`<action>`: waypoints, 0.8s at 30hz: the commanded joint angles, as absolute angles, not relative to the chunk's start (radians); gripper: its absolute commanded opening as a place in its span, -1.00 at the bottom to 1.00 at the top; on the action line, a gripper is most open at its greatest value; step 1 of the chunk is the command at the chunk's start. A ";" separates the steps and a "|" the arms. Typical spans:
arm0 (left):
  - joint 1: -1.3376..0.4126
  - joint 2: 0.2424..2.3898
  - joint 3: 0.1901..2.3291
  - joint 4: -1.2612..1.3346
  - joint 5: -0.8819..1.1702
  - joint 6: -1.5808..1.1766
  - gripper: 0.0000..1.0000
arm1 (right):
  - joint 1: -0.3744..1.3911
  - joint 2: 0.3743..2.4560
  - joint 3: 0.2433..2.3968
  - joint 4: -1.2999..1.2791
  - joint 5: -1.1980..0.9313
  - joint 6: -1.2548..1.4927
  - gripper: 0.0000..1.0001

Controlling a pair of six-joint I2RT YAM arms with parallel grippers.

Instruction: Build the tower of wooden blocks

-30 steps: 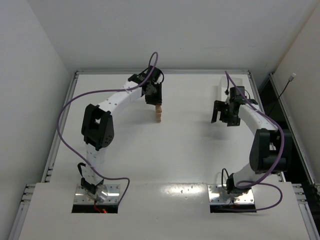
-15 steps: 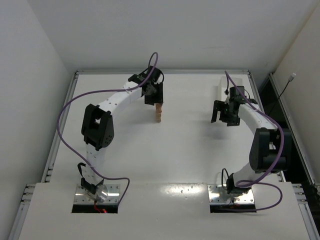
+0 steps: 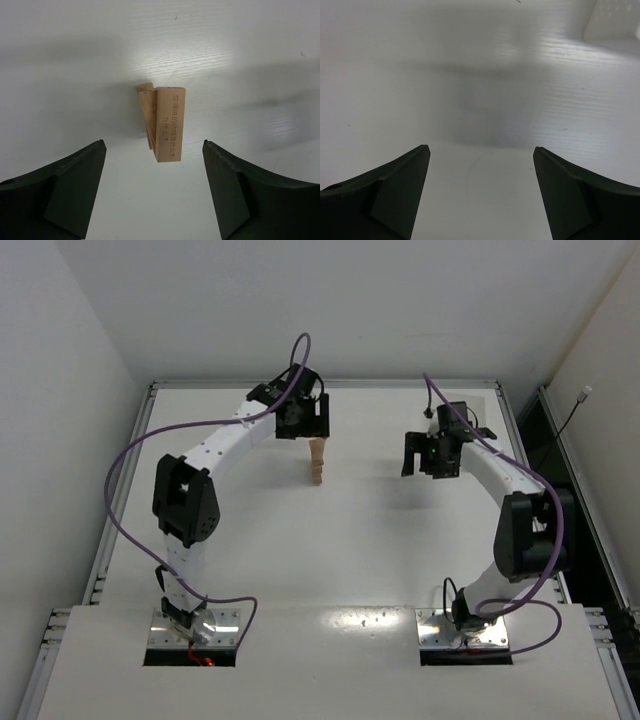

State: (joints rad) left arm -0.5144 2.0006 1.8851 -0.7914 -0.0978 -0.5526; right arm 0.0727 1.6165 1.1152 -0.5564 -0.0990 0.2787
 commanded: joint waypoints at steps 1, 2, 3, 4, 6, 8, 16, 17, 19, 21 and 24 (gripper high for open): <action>-0.502 1.895 1.893 -0.756 -0.153 -0.522 0.57 | 0.104 1.663 1.201 -0.517 -0.115 0.268 0.62; -0.502 1.885 1.884 -0.756 -0.167 -0.512 0.61 | 0.104 1.672 1.212 -0.517 -0.115 0.268 0.62; -0.502 1.876 1.884 -0.756 -0.214 -0.512 0.67 | 0.119 1.672 1.226 -0.517 -0.115 0.268 0.62; -0.489 1.853 1.872 -0.756 -0.234 -0.512 0.70 | 0.129 1.687 1.255 -0.506 -0.115 0.268 0.60; -0.459 1.830 1.832 -0.746 -0.259 -0.497 0.77 | 0.161 1.701 1.290 -0.494 -0.092 0.268 0.60; -0.419 1.793 1.775 -0.730 -0.273 -0.467 0.85 | 0.176 1.738 1.347 -0.494 -0.060 0.268 0.60; -0.253 1.643 1.444 -0.595 -0.259 -0.354 0.94 | 0.186 1.805 1.497 -0.418 0.099 0.201 0.60; -0.238 1.629 1.410 -0.557 -0.259 -0.344 0.94 | 0.176 1.805 1.488 -0.401 0.113 0.186 0.60; -0.216 1.595 1.327 -0.522 -0.268 -0.318 0.97 | 0.176 1.792 1.465 -0.358 0.114 0.148 0.62; -0.204 1.563 1.278 -0.473 -0.297 -0.296 0.97 | 0.176 1.780 1.447 -0.339 0.114 0.121 0.65; -0.204 1.523 1.168 -0.371 -0.298 -0.239 0.97 | 0.176 1.744 1.385 -0.296 0.139 0.080 0.67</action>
